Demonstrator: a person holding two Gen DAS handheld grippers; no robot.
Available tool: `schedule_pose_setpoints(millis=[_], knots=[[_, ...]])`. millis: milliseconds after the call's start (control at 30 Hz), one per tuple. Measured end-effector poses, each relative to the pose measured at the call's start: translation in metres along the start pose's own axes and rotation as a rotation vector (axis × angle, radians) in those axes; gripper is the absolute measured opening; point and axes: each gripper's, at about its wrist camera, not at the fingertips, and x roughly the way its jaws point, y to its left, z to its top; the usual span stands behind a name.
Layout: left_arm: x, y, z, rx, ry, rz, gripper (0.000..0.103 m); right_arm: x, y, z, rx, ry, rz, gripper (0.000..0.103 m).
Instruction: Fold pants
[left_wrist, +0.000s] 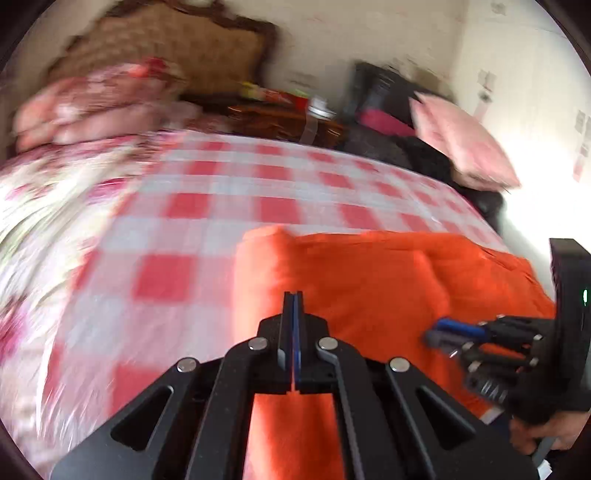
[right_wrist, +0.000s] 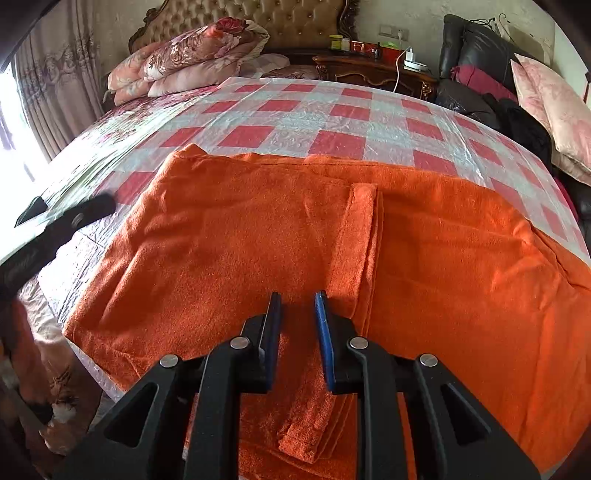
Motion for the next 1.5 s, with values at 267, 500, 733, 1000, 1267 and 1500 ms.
schedule_pose_setpoints(millis=[267,500,733,1000,1267,1500], knots=[[0.036,0.028,0.03,-0.013,0.062,0.109,0.0,-0.002,-0.004,0.0,0.018,0.013,0.022,0.021],[0.085,0.024,0.056,0.054,0.163,0.173,0.002,-0.001,-0.003,0.003,0.014,0.05,0.023,0.021],[0.02,0.018,0.055,-0.005,-0.012,0.191,0.024,0.0,-0.013,0.007,0.042,0.087,0.088,0.021],[0.056,0.006,0.014,-0.015,0.179,0.242,0.016,0.002,-0.014,0.011,0.034,0.121,0.114,0.024],[0.013,0.0,0.018,-0.045,0.138,0.188,0.011,0.003,-0.012,0.015,0.022,0.156,0.107,0.025],[-0.012,-0.022,-0.06,-0.06,0.197,0.217,0.012,0.003,-0.006,0.013,0.0,0.148,0.094,0.033]])
